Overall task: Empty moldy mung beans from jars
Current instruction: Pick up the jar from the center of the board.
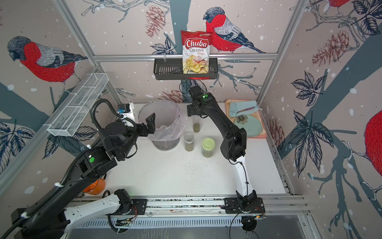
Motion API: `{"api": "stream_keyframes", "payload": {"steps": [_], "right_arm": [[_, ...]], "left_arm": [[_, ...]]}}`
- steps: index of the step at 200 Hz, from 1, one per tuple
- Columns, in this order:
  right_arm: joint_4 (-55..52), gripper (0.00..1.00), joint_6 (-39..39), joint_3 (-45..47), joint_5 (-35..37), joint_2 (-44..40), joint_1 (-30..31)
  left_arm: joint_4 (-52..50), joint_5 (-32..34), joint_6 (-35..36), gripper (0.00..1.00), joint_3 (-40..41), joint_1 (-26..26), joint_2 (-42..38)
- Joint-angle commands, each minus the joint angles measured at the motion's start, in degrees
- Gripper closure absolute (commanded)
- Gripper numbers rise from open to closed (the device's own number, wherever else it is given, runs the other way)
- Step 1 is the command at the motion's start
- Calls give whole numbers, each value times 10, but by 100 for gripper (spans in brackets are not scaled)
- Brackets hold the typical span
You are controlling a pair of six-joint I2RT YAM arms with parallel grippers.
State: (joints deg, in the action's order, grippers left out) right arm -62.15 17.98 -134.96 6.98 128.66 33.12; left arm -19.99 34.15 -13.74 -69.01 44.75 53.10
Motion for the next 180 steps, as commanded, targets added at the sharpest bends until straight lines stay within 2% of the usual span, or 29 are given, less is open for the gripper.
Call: {"api": "stream_keyframes", "payload": {"steps": [1,56,152,180], "right_arm": [[-7,14,-4,3,11,4,-2],[-6,19,-5,13,1,9,-3],[-4,21,-5,6,-9,30,2],[-4,26,-6,13,-11,27,2]], "left_arm": [[0,-26,-17,1,2,-11,2],[-17,-31,-28,1,0,-25,19],[-20,-28,-28,1,0,-31,22],[-22,-25,-30,1,2,-32,20]]}}
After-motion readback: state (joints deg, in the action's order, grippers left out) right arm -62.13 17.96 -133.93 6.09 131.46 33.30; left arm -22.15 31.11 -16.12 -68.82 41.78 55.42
